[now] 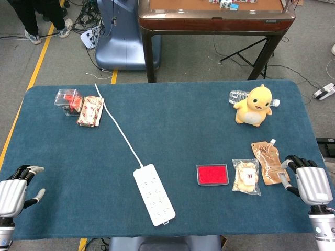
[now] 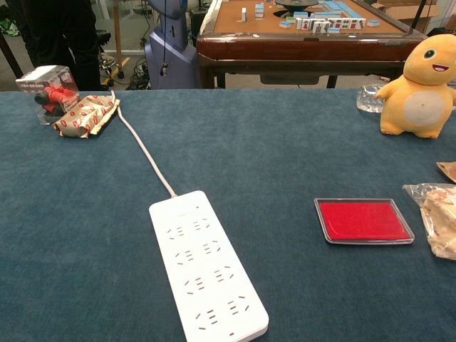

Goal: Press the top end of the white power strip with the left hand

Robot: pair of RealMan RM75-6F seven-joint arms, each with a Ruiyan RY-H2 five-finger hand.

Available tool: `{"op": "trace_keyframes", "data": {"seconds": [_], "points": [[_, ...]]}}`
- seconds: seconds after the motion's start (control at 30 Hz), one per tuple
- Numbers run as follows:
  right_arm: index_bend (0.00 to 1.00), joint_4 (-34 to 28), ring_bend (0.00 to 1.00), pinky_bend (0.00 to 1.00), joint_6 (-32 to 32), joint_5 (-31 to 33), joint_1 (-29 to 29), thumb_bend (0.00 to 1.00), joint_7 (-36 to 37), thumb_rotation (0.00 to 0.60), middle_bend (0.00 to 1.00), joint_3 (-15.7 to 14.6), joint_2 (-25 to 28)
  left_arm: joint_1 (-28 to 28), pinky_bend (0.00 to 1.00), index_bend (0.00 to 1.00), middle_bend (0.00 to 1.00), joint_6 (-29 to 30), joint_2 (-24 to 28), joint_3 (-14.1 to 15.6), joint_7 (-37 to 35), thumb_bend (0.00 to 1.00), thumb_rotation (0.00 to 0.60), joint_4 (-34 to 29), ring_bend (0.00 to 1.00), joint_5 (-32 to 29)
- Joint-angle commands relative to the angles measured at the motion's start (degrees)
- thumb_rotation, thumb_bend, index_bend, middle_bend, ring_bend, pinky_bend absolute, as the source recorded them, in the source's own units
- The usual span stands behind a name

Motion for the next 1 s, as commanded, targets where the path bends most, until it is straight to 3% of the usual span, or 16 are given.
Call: {"op": "trace_keyframes", "data": {"seconds": [0.03,0.27,0.4,0.47,0.53,0.6,0.63,0.7,0.9,1.0], "points": [[0.46,0.0,0.37,0.4,0.1,0.0,-0.1,0.29,0.0,0.6,0.33,0.0,0.1,-0.3,0.48,0.36,0.32,-0.2,-0.1,0.0,0.1,0.28,0.6,-0.1,0.23,0.2],[0.46,-0.2,0.37,0.4,0.4,0.0,-0.2,0.29,0.1,0.6,0.33,0.1,0.4,-1.1,0.51,0.36,0.32,-0.8,-0.3,0.2,0.2,0.28,0.6,-0.4,0.26,1.7],[0.46,-0.4,0.37,0.4,0.4,-0.1,-0.1,0.29,0.0,0.6,0.34,0.3,0.6,-3.2,0.71,0.36,0.36,-1.9,0.5,-0.1,-1.1,0.28,0.6,-1.6,0.49,4.3],[0.46,-0.6,0.37,0.4,0.3,0.0,0.0,0.29,-0.1,0.6,0.34,0.4,0.7,-4.7,0.8,0.36,0.44,-3.1,1.3,-0.3,-2.5,0.27,0.6,-2.8,0.6,5.5],[0.46,-0.8,0.37,0.41,0.3,0.2,0.1,0.29,-0.3,0.6,0.34,0.6,0.9,-6.8,0.95,0.37,0.71,-5.5,2.4,-0.5,-4.5,0.28,0.6,-5.0,0.81,6.6],[0.46,-1.0,0.36,0.41,0.2,0.4,0.2,0.29,-0.5,0.6,0.34,0.7,1.1,-8.9,1.0,0.37,0.93,-8.2,3.4,-0.7,-7.2,0.28,0.6,-7.5,0.96,7.1],[0.46,-1.1,0.36,0.41,0.2,0.5,0.2,0.29,-0.6,0.6,0.33,0.8,1.2,-10.3,1.0,0.36,0.98,-9.8,3.7,-1.0,-8.8,0.29,0.6,-8.5,0.99,7.5],[0.46,-1.5,0.36,0.41,0.2,0.6,0.2,0.29,-0.9,0.6,0.34,0.8,1.5,-13.0,1.0,0.34,1.0,-13.6,4.4,-1.0,-10.0,0.35,0.6,-9.8,1.0,8.2],[0.46,-2.8,0.37,0.41,0.3,1.1,0.1,0.29,-2.1,0.6,0.34,1.1,2.5,-20.8,1.0,0.33,1.0,-24.0,3.5,-1.6,-10.6,0.65,0.6,-11.6,1.0,9.0],[0.46,-3.5,0.36,0.41,0.4,1.3,0.1,0.29,-2.5,0.6,0.33,1.3,3.1,-23.9,1.0,0.32,1.0,-28.1,1.6,-1.8,-9.3,0.69,0.6,-11.5,1.0,8.9]]}}
